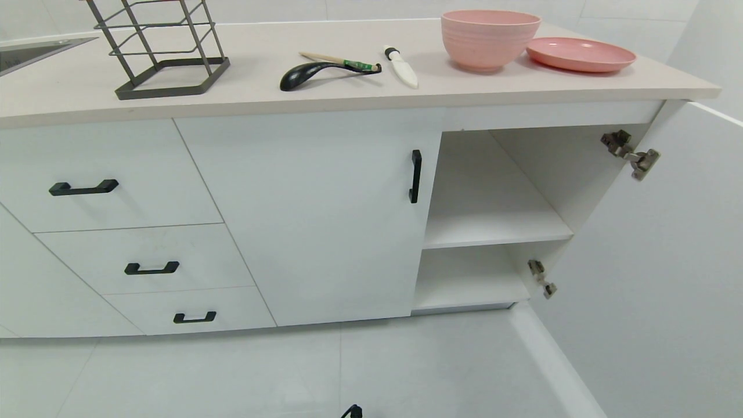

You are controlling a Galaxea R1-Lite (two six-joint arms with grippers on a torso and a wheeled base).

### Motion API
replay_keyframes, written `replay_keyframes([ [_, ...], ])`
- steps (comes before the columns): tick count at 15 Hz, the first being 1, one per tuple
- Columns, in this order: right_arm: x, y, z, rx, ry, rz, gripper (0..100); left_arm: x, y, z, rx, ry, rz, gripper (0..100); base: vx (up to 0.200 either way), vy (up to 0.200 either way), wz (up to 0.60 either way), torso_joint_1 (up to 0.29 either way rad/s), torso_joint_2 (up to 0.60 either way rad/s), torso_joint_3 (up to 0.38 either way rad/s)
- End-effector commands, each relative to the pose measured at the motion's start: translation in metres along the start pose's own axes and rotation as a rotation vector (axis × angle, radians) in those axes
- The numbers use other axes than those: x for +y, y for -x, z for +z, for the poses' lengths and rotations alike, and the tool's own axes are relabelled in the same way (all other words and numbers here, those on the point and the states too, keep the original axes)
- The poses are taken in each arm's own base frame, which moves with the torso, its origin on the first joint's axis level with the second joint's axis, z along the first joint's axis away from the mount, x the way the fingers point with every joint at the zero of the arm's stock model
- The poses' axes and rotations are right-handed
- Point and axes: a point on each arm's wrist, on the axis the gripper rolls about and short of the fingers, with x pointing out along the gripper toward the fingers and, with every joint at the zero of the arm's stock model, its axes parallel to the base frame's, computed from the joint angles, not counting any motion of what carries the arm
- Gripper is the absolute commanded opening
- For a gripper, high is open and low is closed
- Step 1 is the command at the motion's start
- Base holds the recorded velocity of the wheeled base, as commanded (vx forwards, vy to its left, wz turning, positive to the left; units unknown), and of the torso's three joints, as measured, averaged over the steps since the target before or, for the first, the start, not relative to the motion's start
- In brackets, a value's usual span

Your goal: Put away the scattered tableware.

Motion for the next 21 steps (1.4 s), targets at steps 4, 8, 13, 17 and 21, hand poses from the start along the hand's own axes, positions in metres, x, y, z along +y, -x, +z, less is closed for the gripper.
replay_keyframes([
  [4, 0.0, -0.0001, 0.0003, 0.0, 0.003, 0.002, 100, -0.0001, -0.0003, 0.0, 0.005, 0.018, -0.007, 100, 0.0, 0.0, 0.0, 0.0, 0.0, 0.0],
  [8, -0.0001, -0.0001, -0.0002, 0.0, -0.003, 0.0, 100, 0.0001, -0.0003, 0.0, 0.005, 0.021, 0.002, 100, 0.0, -0.1, 0.0, 0.001, 0.0, 0.001],
  [13, -0.0001, 0.0, 0.0003, -0.001, 0.001, -0.001, 100, 0.0002, -0.0003, 0.0, 0.005, 0.03, 0.006, 100, 0.0, -0.2, 0.0, 0.003, 0.0, 0.003],
  [17, -0.0001, -0.0001, -0.0002, 0.0, 0.001, -0.001, 100, 0.0002, -0.0003, 0.0, 0.005, 0.03, 0.008, 100, 0.0, -0.05, 0.0, 0.001, 0.0, -0.001],
  [21, -0.0001, 0.0, 0.0003, -0.001, 0.001, -0.001, 100, 0.0002, -0.0003, 0.0, 0.005, 0.032, 0.008, 100, 0.0, 0.0, 0.0, 0.0, 0.0, 0.0],
])
